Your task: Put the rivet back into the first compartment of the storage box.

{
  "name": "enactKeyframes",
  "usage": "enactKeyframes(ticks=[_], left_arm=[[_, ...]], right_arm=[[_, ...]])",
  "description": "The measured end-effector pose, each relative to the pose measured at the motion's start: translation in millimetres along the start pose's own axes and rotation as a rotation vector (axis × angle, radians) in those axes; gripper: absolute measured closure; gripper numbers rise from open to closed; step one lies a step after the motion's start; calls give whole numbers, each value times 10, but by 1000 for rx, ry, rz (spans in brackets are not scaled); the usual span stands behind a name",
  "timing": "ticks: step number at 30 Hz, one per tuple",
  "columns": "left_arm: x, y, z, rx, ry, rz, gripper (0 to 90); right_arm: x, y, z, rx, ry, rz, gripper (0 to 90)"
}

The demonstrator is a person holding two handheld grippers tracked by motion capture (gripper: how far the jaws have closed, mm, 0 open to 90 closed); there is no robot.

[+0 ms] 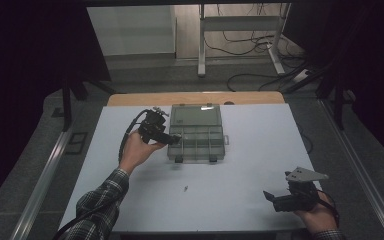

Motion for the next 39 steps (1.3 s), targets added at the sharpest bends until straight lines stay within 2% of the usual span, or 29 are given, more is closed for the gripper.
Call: enactKeyframes(ticks=[7, 14, 22, 27, 33, 39], left_arm=[[-67, 67, -108, -11, -9, -6, 113], [-175, 109, -202, -34, -6, -33, 89], [-260, 87, -331, -25, -13, -42, 69], [-321, 91, -423, -8, -40, -34, 41], [-398, 78, -550, 0, -48, -58, 0], [-430, 66, -663, 7, -61, -61, 0]], right_arm=[[2, -3, -2, 1, 0, -2, 0], [1, -4, -4, 4, 0, -4, 0], [1, -6, -6, 6, 1, -6, 0], [1, -8, -9, 8, 2, -6, 0], [0, -9, -11, 9, 2, -7, 0], [1, -9, -11, 9, 4, -9, 0]])
Point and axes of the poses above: each handheld gripper's, and its own axes: y roughly backward along the jaws, z roughly out of its top, x roughly to its left, the point moved 9 cm from there along -y, roughly forward along the jaws, and after that the axes turned 6 degrees about -z, right-handed, at the moved point
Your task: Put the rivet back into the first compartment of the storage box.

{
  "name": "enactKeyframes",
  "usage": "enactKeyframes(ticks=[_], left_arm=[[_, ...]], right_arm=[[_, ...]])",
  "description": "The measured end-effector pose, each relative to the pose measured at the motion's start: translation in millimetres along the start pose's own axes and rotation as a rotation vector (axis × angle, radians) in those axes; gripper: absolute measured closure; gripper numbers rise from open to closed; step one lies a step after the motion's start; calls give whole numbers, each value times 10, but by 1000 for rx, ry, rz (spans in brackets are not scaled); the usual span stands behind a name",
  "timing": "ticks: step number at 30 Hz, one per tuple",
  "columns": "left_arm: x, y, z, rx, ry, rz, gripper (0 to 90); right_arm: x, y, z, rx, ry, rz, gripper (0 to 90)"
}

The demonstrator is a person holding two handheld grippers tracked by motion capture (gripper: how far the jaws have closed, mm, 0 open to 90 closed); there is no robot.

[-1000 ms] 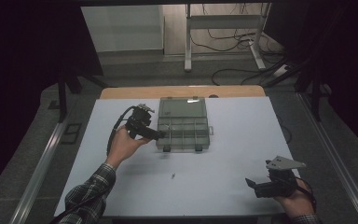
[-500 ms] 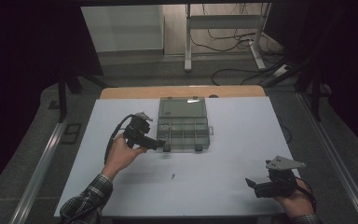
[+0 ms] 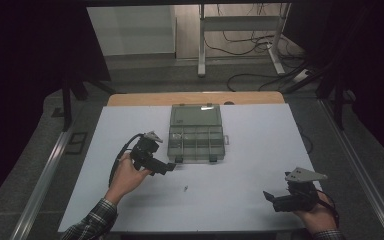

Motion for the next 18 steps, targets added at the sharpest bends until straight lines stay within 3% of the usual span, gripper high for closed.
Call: enactKeyframes(ticks=[7, 11, 18], left_arm=[[-38, -38, -135, 48, 7, 31, 0], [-130, -75, -185, 59, 6, -11, 0], [-300, -223, -197, 104, -45, -28, 18]], right_arm=[[-2, 7, 1, -3, -3, 0, 0], [0, 9, 3, -6, -3, 1, 0], [3, 8, 4, -5, -1, 3, 0]])
Point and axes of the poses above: each handheld gripper's, and its own axes: y roughly backward along the jaws, z roughly out of its top, x roughly to its left, the point moved 9 cm from there along -y, roughly forward along the jaws, and after that the axes turned 6 degrees about -z, right-handed, at the moved point
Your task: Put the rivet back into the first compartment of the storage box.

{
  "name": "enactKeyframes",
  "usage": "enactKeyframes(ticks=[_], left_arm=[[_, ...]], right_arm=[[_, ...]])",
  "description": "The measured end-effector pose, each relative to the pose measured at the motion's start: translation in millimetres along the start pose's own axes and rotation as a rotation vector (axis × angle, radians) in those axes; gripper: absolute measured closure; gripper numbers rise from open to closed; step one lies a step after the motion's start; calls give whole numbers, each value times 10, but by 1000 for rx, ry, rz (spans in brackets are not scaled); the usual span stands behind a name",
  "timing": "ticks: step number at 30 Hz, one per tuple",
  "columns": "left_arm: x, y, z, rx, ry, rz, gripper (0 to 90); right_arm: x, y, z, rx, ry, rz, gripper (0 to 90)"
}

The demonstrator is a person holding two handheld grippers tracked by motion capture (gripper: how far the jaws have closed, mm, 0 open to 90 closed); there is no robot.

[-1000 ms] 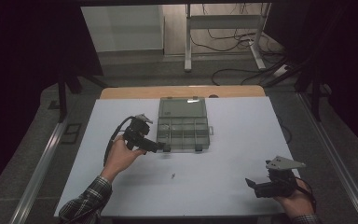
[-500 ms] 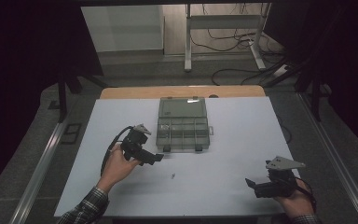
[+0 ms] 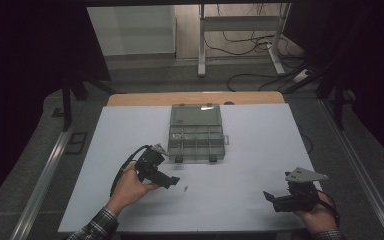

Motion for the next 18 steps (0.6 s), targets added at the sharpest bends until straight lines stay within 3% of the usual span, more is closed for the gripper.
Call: enactKeyframes(ticks=[8, 13, 18], left_arm=[[-132, -248, 30, 51, -10, -15, 102], [-213, -363, 34, 78, -36, -26, 243], [-241, -421, 7, 128, -88, -1, 388]], right_arm=[[1, -4, -6, 5, 1, 2, 0], [2, -5, -7, 7, 2, 3, 0], [-5, -2, -7, 6, -3, 2, 0]])
Point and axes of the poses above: each handheld gripper's, and its own axes: y roughly backward along the jaws, z roughly out of its top, x roughly to its left, the point moved 9 cm from there along -y, roughly forward along the jaws, and after that the axes turned 6 degrees about -z, right-handed, at the moved point
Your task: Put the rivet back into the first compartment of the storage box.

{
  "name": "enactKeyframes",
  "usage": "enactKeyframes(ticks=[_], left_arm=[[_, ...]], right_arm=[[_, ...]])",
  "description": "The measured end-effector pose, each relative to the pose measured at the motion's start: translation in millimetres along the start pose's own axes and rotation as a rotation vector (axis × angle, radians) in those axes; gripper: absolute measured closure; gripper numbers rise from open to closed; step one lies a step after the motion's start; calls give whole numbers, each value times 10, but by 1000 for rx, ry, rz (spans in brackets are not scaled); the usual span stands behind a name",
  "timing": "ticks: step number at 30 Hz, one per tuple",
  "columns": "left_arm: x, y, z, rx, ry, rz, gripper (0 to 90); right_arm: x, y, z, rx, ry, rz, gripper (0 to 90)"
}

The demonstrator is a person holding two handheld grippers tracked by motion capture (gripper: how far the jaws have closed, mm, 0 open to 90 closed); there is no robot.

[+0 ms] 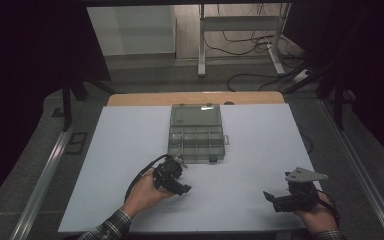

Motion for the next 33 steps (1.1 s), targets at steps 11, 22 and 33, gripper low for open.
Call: enactKeyframes(ticks=[11, 22, 33], left_arm=[[-47, -54, -19, 45, -54, 31, 721], [-51, -42, -26, 52, -29, -23, 820], [-42, 46, 19, 16, 12, -67, 821]], right_arm=[[4, -3, -3, 3, 1, 2, 0], [5, -4, -5, 2, 3, 2, 0], [5, -2, -3, 3, 2, 3, 0]])
Point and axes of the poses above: each handheld gripper's, and its own axes: y roughly backward along the jaws, z roughly out of its top, x roughly to its left, the point moved 9 cm from there along -y, roughly forward along the jaws, and after that the axes turned 6 degrees about -z, right-handed, at the moved point
